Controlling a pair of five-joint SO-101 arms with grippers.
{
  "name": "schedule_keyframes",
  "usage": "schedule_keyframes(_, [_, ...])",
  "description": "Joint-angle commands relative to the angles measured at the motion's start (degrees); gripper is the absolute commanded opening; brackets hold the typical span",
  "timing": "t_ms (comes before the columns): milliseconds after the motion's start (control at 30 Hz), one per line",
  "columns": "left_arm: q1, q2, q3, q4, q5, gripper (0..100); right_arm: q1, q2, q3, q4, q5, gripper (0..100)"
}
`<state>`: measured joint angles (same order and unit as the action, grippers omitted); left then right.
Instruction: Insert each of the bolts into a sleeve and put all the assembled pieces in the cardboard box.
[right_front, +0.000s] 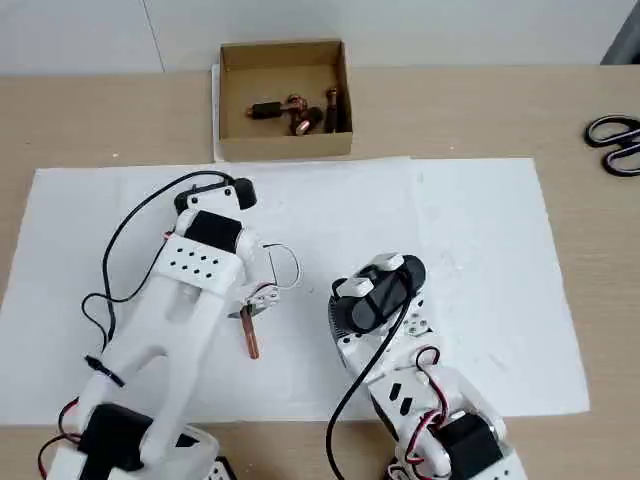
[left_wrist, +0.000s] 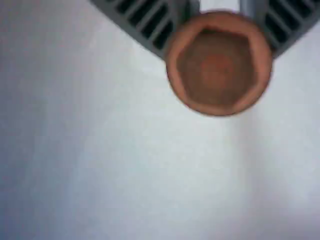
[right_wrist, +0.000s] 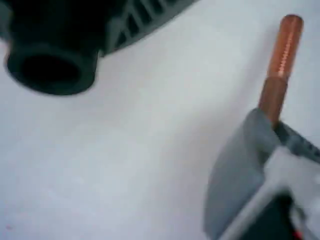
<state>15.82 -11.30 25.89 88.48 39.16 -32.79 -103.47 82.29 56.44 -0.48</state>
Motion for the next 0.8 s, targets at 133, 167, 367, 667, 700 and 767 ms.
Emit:
schedule_keyframes(133, [-0.2,4.1,-2.3,-3.4,-1.7,1,0.6,-0.6,-4.5,1.0,0.1,0.4])
schedule_keyframes(167, [-0.2,4.7,-2.3,-3.4,-1.7,1,0.6,-0.6,-4.8,1.0,0.1,0.4])
schedule_keyframes(367, [-0.4,6.9,-2.4,-3.4,-1.7,13,0.6,-0.6,-4.9,1.0,0.1,0.4])
schedule_keyframes(667, [-0.4,6.9,-2.5,-3.5,-1.7,18,0.6,-0.6,-5.0,1.0,0.2,0.4])
schedule_keyframes(700, [-0.5,7.1,-2.5,-3.5,-1.7,18,0.6,-0.6,-5.0,1.0,0.2,0.4])
schedule_keyframes(767, [-1.5,7.2,-2.2,-4.5,-1.8,18,0.6,-0.6,-5.0,1.0,0.2,0.4])
